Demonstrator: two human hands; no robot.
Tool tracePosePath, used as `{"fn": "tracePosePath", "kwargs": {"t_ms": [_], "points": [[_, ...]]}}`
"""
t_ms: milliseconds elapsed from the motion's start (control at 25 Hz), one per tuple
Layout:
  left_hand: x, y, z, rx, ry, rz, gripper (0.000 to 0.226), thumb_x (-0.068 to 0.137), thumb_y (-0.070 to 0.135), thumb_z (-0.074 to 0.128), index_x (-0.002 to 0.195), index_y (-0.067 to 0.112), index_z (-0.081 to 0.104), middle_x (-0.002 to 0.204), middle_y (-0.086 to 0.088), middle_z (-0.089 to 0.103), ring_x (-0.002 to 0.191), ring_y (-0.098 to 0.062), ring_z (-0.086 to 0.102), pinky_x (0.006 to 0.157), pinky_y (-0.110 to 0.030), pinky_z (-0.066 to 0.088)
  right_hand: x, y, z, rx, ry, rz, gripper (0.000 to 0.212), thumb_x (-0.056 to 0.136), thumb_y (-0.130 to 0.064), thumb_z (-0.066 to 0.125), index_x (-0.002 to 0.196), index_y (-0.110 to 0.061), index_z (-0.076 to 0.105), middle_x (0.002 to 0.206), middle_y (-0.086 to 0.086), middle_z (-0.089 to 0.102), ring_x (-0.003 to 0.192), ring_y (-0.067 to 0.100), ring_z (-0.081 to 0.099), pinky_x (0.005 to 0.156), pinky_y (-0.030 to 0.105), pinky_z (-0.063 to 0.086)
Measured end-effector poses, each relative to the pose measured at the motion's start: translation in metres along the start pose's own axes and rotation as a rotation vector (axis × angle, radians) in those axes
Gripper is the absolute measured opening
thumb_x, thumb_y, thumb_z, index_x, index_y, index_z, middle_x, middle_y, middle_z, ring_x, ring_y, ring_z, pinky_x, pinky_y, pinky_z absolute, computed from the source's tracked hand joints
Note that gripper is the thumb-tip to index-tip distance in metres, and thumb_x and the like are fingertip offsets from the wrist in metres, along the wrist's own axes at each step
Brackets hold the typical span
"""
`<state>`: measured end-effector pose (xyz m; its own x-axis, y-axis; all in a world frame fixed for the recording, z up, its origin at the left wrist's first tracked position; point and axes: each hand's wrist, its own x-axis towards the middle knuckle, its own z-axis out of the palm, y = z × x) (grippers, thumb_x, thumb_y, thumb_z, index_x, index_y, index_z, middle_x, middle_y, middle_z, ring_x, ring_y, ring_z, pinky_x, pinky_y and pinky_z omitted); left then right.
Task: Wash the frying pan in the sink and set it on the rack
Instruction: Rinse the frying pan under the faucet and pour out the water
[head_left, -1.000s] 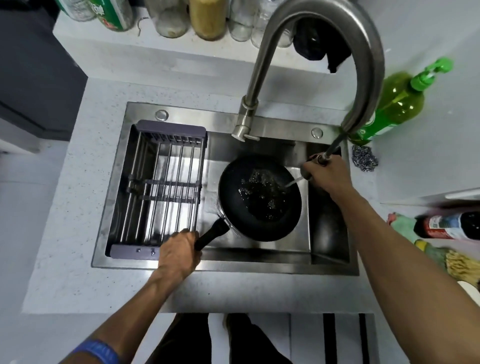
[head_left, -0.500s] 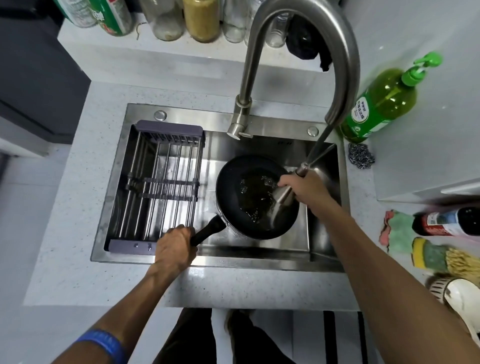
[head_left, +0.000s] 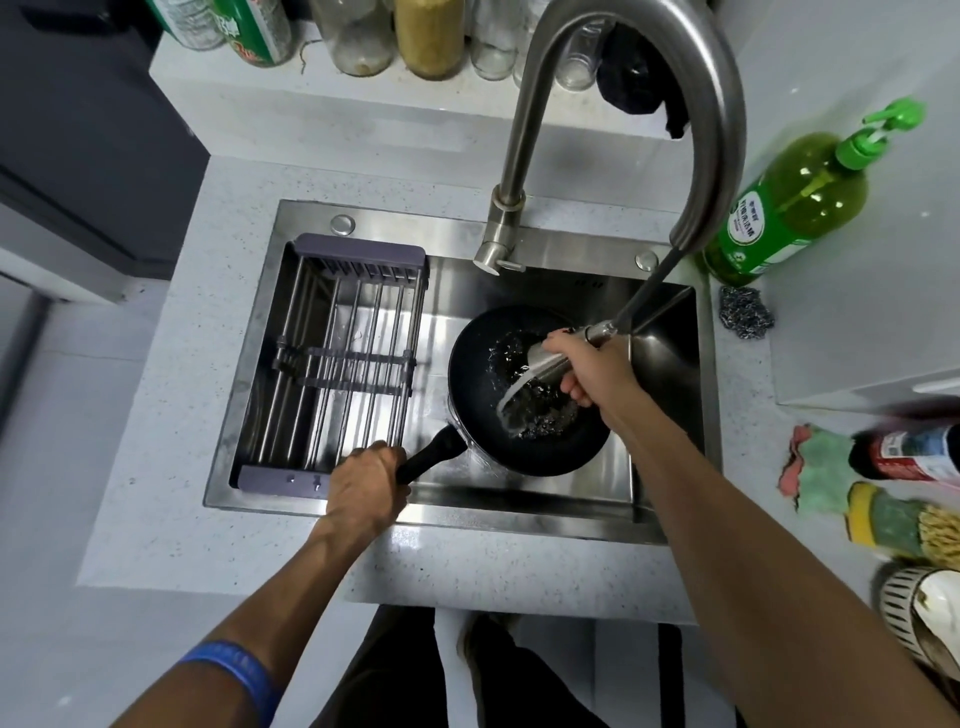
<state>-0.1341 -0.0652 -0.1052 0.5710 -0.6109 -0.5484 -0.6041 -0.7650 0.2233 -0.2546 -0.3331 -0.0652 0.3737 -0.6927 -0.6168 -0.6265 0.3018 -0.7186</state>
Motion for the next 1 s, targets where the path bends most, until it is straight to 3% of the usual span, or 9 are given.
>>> {"fn": "tracePosePath", "kwargs": {"t_ms": [200,320,640,760,840,1000], "points": [[0.002,0.000,0.001,-0.047,0.006,-0.027,0.016,0.084,0.030,0.070,0.087,0.027,0.054,0.064,0.014,0.044,0.054,0.005,0.038,0.044,-0.010,0.022,0.009,-0.004,0.007,0.077,0.026,-0.077,0.023,0.084,-0.034,0.073,0.080,-0.011,0.071,0.048,0.000,0.060,0.040,0.010,0.052,0.038,0.020,0.041],[0.003,-0.002,0.003,-0.052,-0.011,-0.032,0.013,0.084,0.032,0.069,0.089,0.028,0.058,0.064,0.014,0.045,0.053,0.006,0.039,0.042,-0.011,0.023,0.014,-0.012,0.020,0.194,0.040,-0.125,0.011,0.085,-0.030,0.073,0.093,-0.022,0.072,0.051,0.000,0.062,0.042,0.008,0.054,0.039,0.019,0.044],[0.003,-0.001,0.002,-0.094,0.018,-0.079,0.020,0.081,0.027,0.071,0.078,0.031,0.052,0.060,0.014,0.045,0.052,0.006,0.038,0.042,-0.011,0.021,0.036,-0.019,-0.002,0.043,0.098,-0.189,0.033,0.079,-0.029,0.075,0.111,-0.030,0.067,0.054,-0.004,0.062,0.045,0.006,0.054,0.043,0.020,0.047],[0.004,-0.005,0.003,-0.096,0.019,-0.052,0.015,0.082,0.033,0.070,0.081,0.031,0.055,0.063,0.015,0.048,0.053,0.005,0.040,0.043,-0.011,0.022,0.045,-0.016,-0.028,-0.114,0.115,-0.239,0.029,0.067,-0.035,0.076,0.095,-0.037,0.069,0.062,-0.004,0.065,0.052,0.009,0.057,0.053,0.029,0.049],[0.005,-0.005,0.001,-0.079,0.012,-0.029,0.014,0.081,0.034,0.071,0.089,0.029,0.060,0.069,0.014,0.053,0.057,0.002,0.046,0.046,-0.011,0.024,0.051,-0.014,-0.045,-0.253,0.105,-0.268,0.018,0.064,-0.036,0.074,0.081,-0.031,0.070,0.063,0.000,0.066,0.059,0.014,0.060,0.063,0.039,0.054],[0.004,-0.003,0.000,-0.072,0.012,-0.035,0.021,0.081,0.029,0.073,0.098,0.026,0.061,0.079,0.012,0.059,0.069,-0.007,0.054,0.053,-0.015,0.033,0.053,-0.010,-0.064,-0.484,0.037,-0.227,0.025,0.056,-0.044,0.068,0.072,-0.025,0.073,0.065,-0.003,0.071,0.071,0.019,0.069,0.075,0.048,0.060]]}}
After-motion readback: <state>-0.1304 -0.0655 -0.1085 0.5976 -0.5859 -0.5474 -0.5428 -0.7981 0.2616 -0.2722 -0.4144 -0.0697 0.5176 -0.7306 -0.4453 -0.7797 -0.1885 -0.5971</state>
